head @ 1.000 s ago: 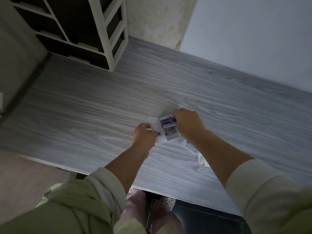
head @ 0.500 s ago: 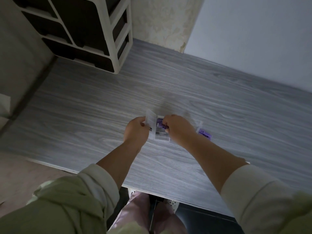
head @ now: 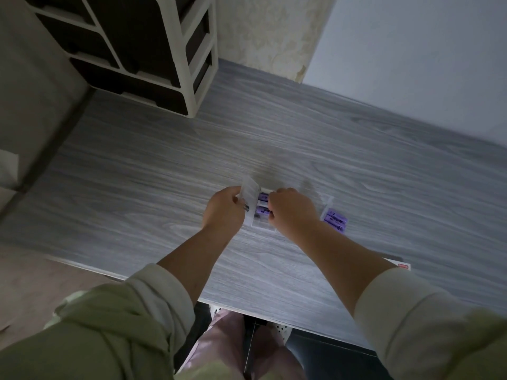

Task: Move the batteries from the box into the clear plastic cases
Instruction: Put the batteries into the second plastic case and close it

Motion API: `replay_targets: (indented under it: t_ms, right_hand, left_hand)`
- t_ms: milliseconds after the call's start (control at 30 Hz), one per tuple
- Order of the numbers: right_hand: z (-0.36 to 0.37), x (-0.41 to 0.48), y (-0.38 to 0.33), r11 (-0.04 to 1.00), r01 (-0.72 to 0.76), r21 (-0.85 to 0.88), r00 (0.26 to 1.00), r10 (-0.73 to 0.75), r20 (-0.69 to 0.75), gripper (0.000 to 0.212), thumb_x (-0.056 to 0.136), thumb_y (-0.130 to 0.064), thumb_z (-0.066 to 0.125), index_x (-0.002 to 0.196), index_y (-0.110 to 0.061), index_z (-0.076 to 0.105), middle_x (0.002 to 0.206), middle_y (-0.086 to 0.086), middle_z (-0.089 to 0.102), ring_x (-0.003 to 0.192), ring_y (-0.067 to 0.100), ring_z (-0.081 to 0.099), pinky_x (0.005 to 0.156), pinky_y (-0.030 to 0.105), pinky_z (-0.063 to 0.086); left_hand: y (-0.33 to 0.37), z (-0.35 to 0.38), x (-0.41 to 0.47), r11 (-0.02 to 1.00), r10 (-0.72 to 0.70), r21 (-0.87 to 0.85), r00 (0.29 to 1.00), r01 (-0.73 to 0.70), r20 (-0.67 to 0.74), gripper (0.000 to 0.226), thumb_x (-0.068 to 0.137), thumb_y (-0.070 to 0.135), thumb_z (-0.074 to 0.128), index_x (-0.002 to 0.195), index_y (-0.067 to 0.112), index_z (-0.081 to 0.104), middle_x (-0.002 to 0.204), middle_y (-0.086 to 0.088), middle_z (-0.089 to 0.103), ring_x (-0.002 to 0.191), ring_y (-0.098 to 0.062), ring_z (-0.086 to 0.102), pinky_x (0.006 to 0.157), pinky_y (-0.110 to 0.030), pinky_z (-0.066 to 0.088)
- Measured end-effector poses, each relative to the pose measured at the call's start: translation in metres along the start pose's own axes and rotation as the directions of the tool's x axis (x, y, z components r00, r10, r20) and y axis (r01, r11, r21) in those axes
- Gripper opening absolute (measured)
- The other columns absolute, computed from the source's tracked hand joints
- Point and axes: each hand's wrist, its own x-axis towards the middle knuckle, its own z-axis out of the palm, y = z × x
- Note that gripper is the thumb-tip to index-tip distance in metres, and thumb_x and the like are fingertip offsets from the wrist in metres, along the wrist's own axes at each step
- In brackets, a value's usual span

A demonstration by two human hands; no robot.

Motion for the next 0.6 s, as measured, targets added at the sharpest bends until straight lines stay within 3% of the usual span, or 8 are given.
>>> replay_targets:
  t_ms: [167, 300, 433, 533, 600]
  right_hand:
    - [-0.001, 0.002, -0.001, 1.0, -0.017, 0.006, 1.0, 0.017, -0.003, 0.014, 0.088, -0.017, 0.059, 0.101, -0.011, 0.06, 0.094, 0.004, 0.058, 0.097, 0.024, 0.056, 0.065, 0.033, 0.041]
    - [-0.003, 0.007, 0.007, 0.936, -0.19, 0.295, 0.982, 0.184, 0.047, 0.013, 0.083, -0.013, 0.061, 0.095, -0.015, 0.061, 0.097, 0.003, 0.064, 0.095, 0.023, 0.06, 0.073, 0.031, 0.046]
    - [-0.009, 0.016, 0.022, 0.747, -0.26, 0.612, 0.943, 0.332, -0.004, 0.018, 0.087, -0.009, 0.052, 0.097, -0.015, 0.065, 0.089, -0.003, 0.063, 0.085, 0.016, 0.057, 0.075, 0.026, 0.042]
    - [-0.02, 0.022, 0.022, 0.425, -0.271, 0.864, 0.926, 0.359, 0.115, 0.02, 0.087, -0.01, 0.052, 0.086, -0.025, 0.065, 0.078, -0.004, 0.061, 0.077, 0.02, 0.058, 0.078, 0.037, 0.05]
    - [-0.023, 0.024, 0.02, 0.353, -0.297, 0.887, 0.926, 0.332, 0.178, 0.016, 0.088, -0.02, 0.056, 0.078, -0.028, 0.064, 0.071, -0.004, 0.061, 0.069, 0.021, 0.057, 0.079, 0.042, 0.054]
  left_hand:
    - [0.0, 0.0, 0.003, 1.0, 0.006, 0.009, 1.0, -0.006, 0.005, 0.033, 0.096, 0.017, 0.047, 0.125, 0.025, 0.062, 0.083, 0.008, 0.063, 0.067, -0.009, 0.055, 0.057, -0.024, 0.041]
    - [-0.003, -0.001, 0.006, 0.999, 0.02, 0.026, 1.0, -0.019, -0.008, 0.035, 0.097, 0.019, 0.048, 0.128, 0.026, 0.06, 0.112, 0.0, 0.069, 0.091, -0.016, 0.062, 0.071, -0.028, 0.047]
    - [-0.002, -0.002, 0.01, 0.987, 0.095, 0.128, 0.995, -0.093, -0.011, 0.038, 0.098, 0.018, 0.045, 0.133, 0.027, 0.055, 0.127, -0.002, 0.061, 0.106, -0.02, 0.06, 0.083, -0.032, 0.049]
    - [0.002, -0.001, 0.013, 0.949, 0.185, 0.26, 0.983, -0.18, 0.007, 0.04, 0.097, 0.015, 0.043, 0.13, 0.034, 0.057, 0.122, 0.001, 0.059, 0.105, -0.022, 0.058, 0.086, -0.039, 0.051]
    - [0.005, 0.0, 0.015, 0.907, 0.254, 0.337, 0.966, -0.252, 0.039, 0.043, 0.096, 0.012, 0.044, 0.127, 0.036, 0.058, 0.115, 0.002, 0.061, 0.104, -0.022, 0.057, 0.087, -0.041, 0.05]
